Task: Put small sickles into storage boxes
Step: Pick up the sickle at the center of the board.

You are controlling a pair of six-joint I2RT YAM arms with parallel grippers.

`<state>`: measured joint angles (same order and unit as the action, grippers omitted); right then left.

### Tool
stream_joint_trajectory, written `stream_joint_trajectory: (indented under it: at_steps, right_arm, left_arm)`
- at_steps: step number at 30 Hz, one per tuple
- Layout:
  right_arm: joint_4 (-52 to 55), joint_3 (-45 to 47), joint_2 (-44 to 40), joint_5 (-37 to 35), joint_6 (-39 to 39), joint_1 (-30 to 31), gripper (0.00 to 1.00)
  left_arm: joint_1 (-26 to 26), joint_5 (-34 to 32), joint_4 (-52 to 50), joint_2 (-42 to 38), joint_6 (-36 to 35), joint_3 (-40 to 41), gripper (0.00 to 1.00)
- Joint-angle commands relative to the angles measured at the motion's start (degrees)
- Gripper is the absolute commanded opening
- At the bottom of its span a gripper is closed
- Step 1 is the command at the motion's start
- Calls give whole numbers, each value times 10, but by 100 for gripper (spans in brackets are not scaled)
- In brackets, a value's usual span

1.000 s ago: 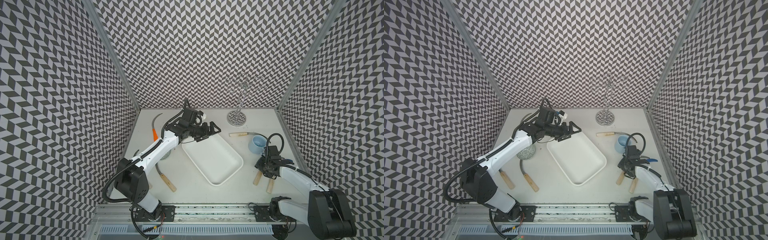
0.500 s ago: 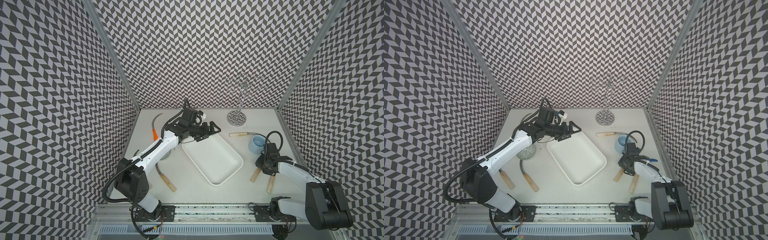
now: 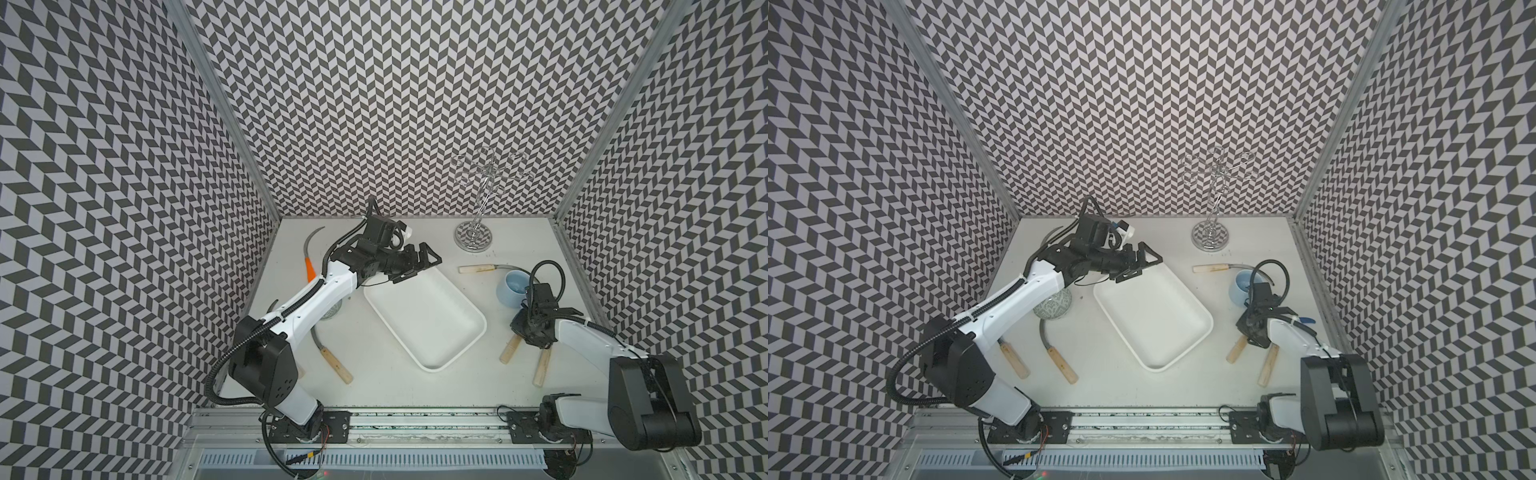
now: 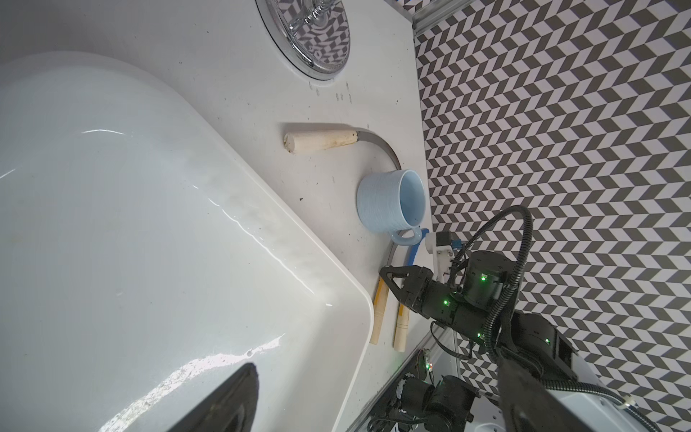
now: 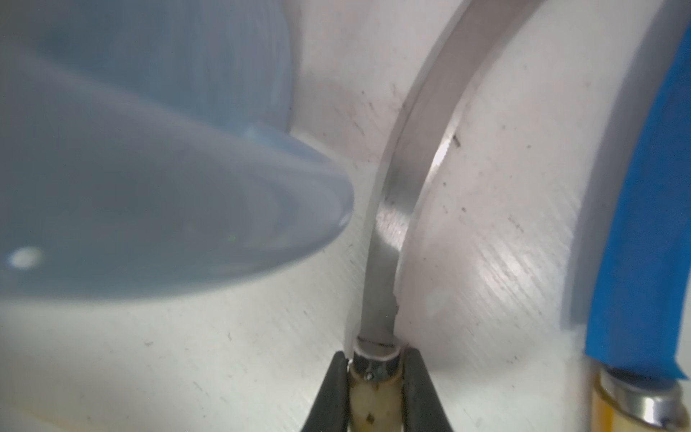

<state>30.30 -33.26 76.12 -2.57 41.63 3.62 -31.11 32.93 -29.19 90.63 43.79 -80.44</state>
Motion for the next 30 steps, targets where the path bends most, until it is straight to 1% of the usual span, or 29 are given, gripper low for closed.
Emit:
stream_joint_trajectory:
  at_steps: [1, 6, 17, 30]
  right_arm:
    - [76, 39, 44, 24, 6, 2, 8]
    - [77, 37, 40, 23, 12, 1, 8]
    - [118, 0, 3, -2, 27, 0, 5]
    - [150, -29, -33, -24, 20, 1, 5]
  left_arm:
    - [4, 7, 14, -17, 4, -2, 100]
    - [5, 7, 15, -20, 5, 2, 100]
    - [7, 7, 18, -25, 6, 7, 100]
    - [6, 9, 13, -15, 7, -10, 100]
